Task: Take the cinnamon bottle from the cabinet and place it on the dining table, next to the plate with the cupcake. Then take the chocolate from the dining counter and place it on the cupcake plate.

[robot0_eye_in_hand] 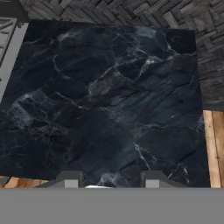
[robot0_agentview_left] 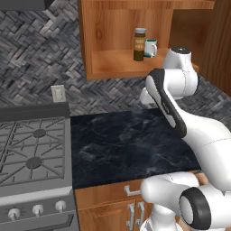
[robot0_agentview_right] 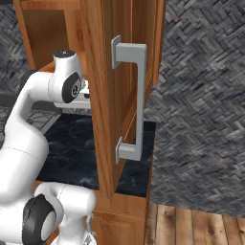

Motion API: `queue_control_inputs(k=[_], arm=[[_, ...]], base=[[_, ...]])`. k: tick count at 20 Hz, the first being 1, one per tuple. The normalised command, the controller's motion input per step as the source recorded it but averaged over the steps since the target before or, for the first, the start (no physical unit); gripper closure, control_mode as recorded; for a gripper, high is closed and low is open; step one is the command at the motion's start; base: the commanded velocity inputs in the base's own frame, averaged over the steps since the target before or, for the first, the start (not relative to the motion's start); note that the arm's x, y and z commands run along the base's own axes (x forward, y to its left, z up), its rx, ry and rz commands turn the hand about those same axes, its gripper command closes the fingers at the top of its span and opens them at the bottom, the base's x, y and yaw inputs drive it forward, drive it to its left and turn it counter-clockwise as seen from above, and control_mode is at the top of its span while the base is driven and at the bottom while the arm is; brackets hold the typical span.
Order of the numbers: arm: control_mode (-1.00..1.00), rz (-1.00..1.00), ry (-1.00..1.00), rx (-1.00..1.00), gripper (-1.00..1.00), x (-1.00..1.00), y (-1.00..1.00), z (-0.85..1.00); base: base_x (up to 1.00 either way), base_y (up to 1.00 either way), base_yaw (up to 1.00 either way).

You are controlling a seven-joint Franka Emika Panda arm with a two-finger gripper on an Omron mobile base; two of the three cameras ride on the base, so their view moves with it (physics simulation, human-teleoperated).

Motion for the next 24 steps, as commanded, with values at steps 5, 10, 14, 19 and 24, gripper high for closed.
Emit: queue_control_inputs(k=[5, 10, 14, 19, 24], arm=[[-1.0, 0.0, 0.0, 0.0, -1.0, 0.08, 0.0, 0.0], [-1.0, 0.0, -0.12, -0.03, -1.0, 0.06, 0.01, 0.22], [-1.0, 0.0, -0.46, -0.09, -1.0, -0.06, 0.12, 0.76], [-1.0, 0.0, -0.53, -0.05, -1.0, -0.02, 0.01, 0.92], [-1.0, 0.0, -0.37, 0.0, -1.0, 0.08, 0.01, 0.68]], base=[[0.0, 0.0, 0.0], [0.0, 0.0, 0.0], [0.0, 0.0, 0.0], [0.0, 0.0, 0.0], [0.0, 0.0, 0.0]])
